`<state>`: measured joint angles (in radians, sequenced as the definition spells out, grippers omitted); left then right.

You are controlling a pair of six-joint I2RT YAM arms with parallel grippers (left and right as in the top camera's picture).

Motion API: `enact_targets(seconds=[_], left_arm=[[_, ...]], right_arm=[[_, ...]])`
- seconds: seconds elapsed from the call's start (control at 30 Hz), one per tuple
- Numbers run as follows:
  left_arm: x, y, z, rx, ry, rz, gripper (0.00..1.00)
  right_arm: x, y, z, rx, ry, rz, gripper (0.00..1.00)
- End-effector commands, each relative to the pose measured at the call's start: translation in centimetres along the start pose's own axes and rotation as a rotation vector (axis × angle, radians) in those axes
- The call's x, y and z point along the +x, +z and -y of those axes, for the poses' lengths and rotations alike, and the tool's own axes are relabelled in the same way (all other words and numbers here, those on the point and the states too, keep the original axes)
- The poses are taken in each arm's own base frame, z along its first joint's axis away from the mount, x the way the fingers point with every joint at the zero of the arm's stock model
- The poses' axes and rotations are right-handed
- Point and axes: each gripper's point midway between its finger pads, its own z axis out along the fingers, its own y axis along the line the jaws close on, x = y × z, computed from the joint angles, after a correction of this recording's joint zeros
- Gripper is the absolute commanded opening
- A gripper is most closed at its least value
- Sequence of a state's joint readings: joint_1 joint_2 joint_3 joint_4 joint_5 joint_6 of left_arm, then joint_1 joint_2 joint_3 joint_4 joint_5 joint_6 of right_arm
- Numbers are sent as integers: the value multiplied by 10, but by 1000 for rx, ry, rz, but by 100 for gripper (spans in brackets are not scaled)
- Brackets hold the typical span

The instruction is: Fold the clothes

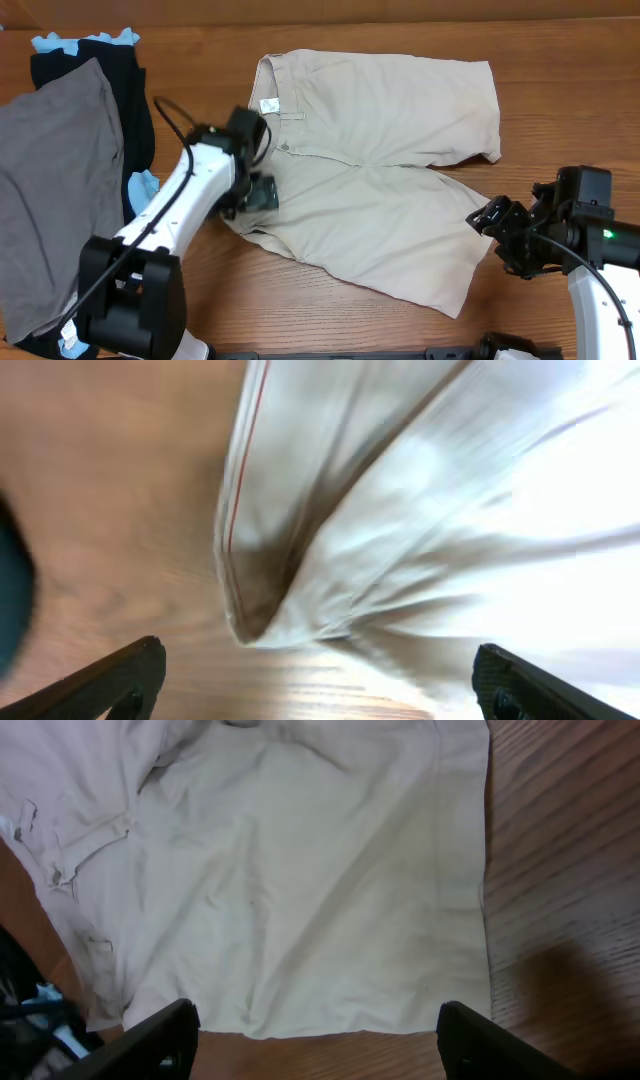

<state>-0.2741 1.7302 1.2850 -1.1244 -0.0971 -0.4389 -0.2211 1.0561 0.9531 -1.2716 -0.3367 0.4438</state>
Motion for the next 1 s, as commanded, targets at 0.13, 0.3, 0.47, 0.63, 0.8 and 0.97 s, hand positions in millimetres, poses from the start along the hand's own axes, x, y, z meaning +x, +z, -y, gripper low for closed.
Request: enact_targets(seconds=[0.13,0.3,0.47,0.63,0.8,0.97], left_arm=[[-62,-72,36,171,269,257,100],[-89,-66,49,184,319,342,100],[-106,-42,55,175,351,344,100],[-113,-17,58,157,394,316,100],[-115,-9,59,154,393,307,100],[-117,-8,49,149,371,300,100]], right_arm=[[-1,1,-2,-8,-15,8,80],[-1,1,-2,-8,-18,7,80],[-1,2,-7,-16,-41,10,80],[0,3,-11,-22,-60,12,80],[0,3,-10,-22,-60,12,80],[0,3,-10,-22,-60,12,80]])
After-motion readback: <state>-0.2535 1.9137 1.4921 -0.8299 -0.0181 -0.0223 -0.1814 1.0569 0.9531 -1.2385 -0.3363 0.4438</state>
